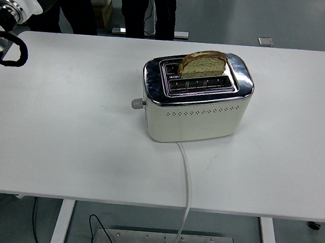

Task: Press down toaster

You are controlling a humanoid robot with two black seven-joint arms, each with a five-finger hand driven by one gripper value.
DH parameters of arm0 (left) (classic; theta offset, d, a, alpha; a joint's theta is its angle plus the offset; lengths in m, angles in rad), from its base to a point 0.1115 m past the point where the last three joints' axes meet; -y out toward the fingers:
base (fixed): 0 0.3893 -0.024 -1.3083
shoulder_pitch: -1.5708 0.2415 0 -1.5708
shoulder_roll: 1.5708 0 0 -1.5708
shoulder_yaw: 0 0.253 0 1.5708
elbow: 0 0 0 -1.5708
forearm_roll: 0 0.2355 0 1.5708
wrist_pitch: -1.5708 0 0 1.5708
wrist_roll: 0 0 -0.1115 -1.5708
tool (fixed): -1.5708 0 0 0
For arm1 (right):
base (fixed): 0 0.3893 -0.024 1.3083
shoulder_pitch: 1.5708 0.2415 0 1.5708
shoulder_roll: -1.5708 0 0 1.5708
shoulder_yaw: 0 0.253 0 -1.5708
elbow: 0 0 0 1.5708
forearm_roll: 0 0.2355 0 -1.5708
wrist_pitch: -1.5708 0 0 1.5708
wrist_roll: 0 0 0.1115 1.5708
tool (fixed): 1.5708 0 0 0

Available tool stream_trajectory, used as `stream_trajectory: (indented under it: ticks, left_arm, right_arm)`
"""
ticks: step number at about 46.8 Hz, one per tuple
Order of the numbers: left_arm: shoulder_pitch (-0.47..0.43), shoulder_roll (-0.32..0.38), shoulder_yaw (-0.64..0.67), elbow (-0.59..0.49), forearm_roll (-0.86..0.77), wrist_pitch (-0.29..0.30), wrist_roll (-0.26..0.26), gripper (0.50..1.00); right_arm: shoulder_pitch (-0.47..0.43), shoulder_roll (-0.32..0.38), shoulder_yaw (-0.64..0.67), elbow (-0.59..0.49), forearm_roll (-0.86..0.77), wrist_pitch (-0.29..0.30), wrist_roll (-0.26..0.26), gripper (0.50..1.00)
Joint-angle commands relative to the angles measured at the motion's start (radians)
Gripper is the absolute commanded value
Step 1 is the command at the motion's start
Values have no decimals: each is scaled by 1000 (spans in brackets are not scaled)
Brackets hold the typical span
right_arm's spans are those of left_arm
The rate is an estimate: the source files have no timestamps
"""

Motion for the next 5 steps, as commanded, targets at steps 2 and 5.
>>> stream_trajectory:
  ticks: [2,5]
  left_arm:
    - [7,-2,-8,0,0,0,0,1000]
    - [8,-5,-8,0,0,1,0,1000]
  right_arm:
    - [0,0,0,0,0,0,0,998]
    - [0,0,-1,0,0,0,0,1000]
